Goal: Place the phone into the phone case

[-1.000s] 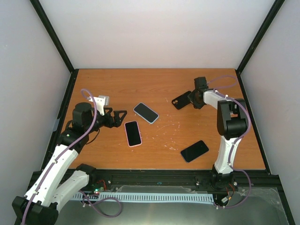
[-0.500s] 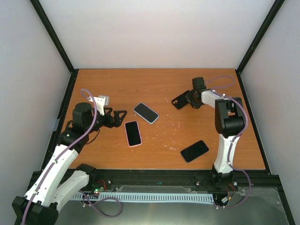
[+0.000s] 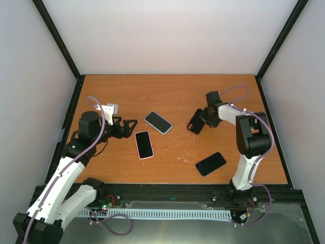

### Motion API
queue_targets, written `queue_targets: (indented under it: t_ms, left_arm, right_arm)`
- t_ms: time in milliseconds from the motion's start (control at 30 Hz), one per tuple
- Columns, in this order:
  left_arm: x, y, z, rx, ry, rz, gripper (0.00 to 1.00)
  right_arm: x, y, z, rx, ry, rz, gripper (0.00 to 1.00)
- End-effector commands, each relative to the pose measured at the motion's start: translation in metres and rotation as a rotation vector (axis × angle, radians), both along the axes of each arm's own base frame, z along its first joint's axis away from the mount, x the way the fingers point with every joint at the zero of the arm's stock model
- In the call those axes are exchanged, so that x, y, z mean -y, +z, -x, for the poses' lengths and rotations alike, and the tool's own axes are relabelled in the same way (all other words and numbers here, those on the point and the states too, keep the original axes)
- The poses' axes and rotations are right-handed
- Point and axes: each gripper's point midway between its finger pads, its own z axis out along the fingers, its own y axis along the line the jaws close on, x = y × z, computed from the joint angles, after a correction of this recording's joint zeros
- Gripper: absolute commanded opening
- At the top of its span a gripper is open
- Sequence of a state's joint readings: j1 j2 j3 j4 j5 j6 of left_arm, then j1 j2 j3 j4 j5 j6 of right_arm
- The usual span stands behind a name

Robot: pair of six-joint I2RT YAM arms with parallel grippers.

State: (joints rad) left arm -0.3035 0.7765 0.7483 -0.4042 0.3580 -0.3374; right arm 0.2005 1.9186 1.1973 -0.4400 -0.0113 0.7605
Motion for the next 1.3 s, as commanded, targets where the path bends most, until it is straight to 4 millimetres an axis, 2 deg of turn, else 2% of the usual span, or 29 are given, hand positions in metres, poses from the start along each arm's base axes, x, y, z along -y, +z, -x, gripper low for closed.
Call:
queue_targets:
  t_ms: [0,133,300,533,733,967,1100,1200,1267]
  left_arm:
    - [0.0,0.015,-0.002,0.056,0.0,-0.006,0.99]
    - [-0.001,0.015,-0.002,0.057,0.004,-0.008,0.99]
    - [-0.001,0.015,-0.002,0.054,0.007,-0.004,1.0]
    - [-0.001,0.014,-0.002,0.053,0.004,-0.004,0.99]
    - [-0.001,0.014,-0.002,0.052,0.005,-0.004,1.0]
    - [-0.001,0.014,-0.002,0.052,0.009,-0.003,0.99]
    - [-0.001,0.013,-0.002,0.052,0.008,-0.004,0.99]
    - [-0.001,0.014,-0.002,0.053,0.007,-0.002,0.99]
    - [-0.001,0.015,-0.001,0.053,0.004,0.0,1.0]
  right_arm:
    - [-0.024,0.003,0.042,-0.049,0.135,0.048,0.03]
    - [-0.051,-0.003,0.074,-0.086,0.22,0.068,0.03]
    - [-0.081,-0.005,0.103,-0.095,0.318,0.097,0.04]
    - [-0.089,-0.006,0.133,-0.134,0.422,0.229,0.05]
    - [-0.094,0.004,0.145,-0.13,0.464,0.235,0.13]
    - [-0.095,0.028,0.149,-0.086,0.37,0.153,0.36]
    - [-0.087,0.049,0.158,-0.038,0.236,0.082,0.54]
    - [-0.079,0.059,0.167,-0.014,0.119,0.022,0.58]
    - [-0.073,0.066,0.171,0.022,0.06,-0.012,0.69]
